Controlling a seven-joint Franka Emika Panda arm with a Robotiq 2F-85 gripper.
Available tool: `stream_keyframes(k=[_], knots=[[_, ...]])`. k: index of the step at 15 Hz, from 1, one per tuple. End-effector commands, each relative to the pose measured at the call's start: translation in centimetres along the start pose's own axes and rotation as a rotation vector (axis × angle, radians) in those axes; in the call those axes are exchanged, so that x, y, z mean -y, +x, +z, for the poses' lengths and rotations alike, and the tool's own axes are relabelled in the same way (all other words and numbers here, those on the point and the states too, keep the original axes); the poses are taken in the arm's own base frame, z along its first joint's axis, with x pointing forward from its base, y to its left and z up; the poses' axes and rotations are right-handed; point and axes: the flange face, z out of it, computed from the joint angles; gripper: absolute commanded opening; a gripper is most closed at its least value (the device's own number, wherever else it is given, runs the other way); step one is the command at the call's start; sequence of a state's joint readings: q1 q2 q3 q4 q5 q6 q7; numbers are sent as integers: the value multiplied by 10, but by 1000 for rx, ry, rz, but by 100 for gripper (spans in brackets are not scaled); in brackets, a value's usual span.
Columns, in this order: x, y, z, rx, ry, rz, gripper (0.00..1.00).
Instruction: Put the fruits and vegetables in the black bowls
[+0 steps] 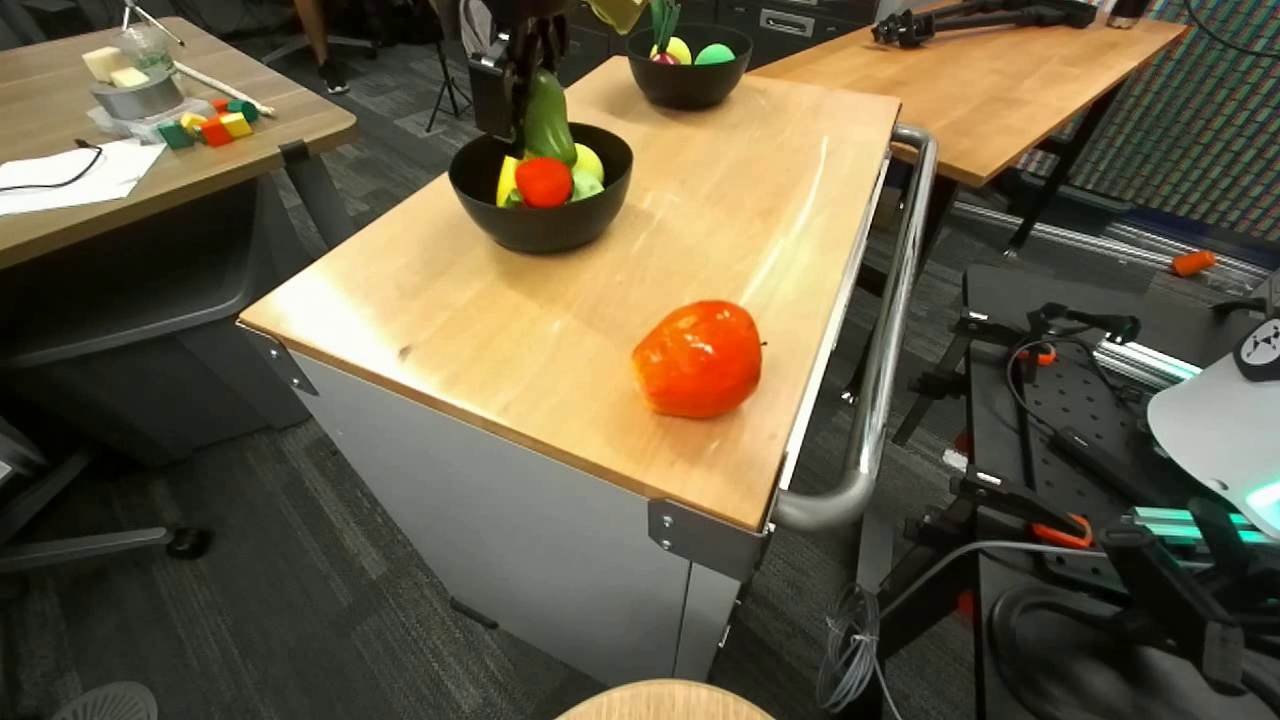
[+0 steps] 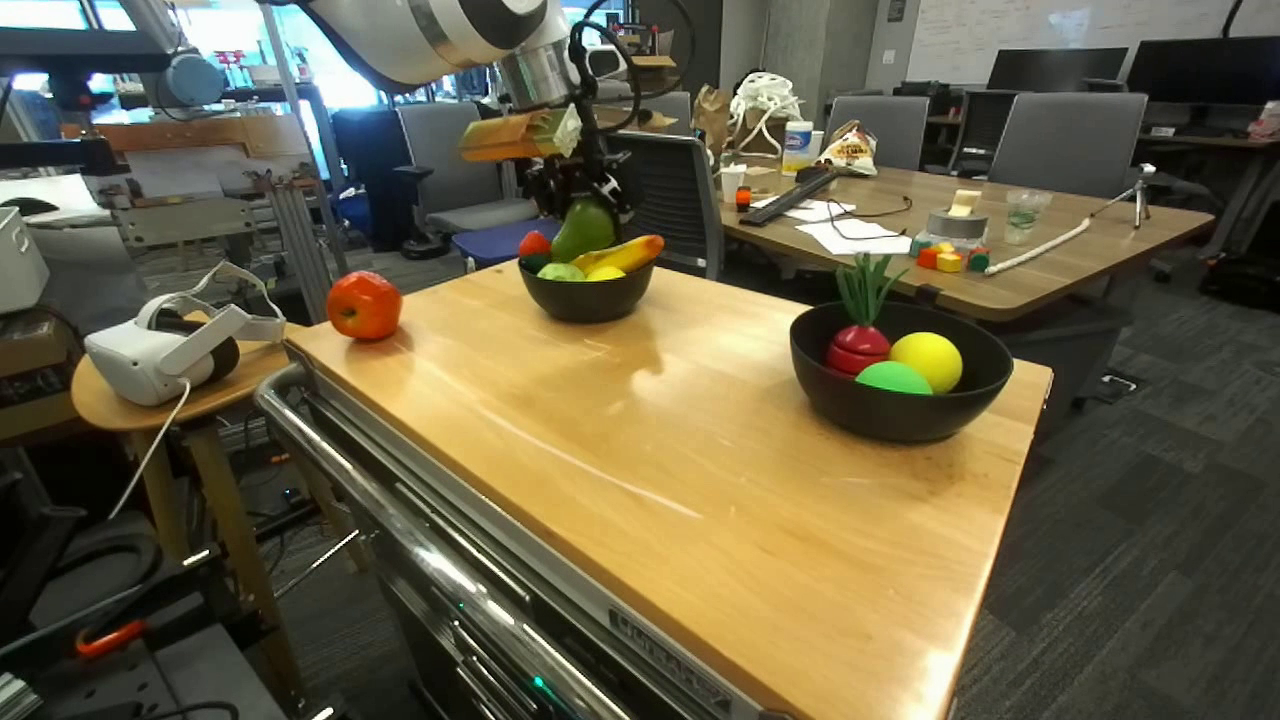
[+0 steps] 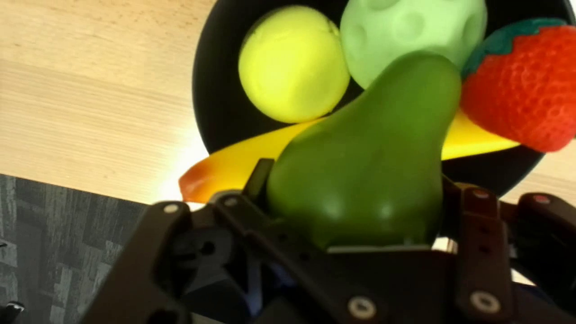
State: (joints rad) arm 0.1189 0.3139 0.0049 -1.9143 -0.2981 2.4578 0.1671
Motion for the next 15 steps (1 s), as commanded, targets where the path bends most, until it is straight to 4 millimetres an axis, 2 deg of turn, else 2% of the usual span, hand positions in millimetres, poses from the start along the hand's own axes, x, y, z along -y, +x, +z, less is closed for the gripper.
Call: stream_keyframes(k=[1, 4, 6, 8, 11, 13, 15], knots=[[18, -23, -12, -24, -23, -46, 92], [32, -35, -9, -17, -35, -102, 100], [38, -42, -8, -14, -46, -133, 100], [38, -45, -16, -28, -60, -167, 100], [20, -43, -56, -127, -92, -156, 100], [-1, -44, -96, -222, -73, -77, 100], [-18, -51, -127, -292, -19, -9, 100]])
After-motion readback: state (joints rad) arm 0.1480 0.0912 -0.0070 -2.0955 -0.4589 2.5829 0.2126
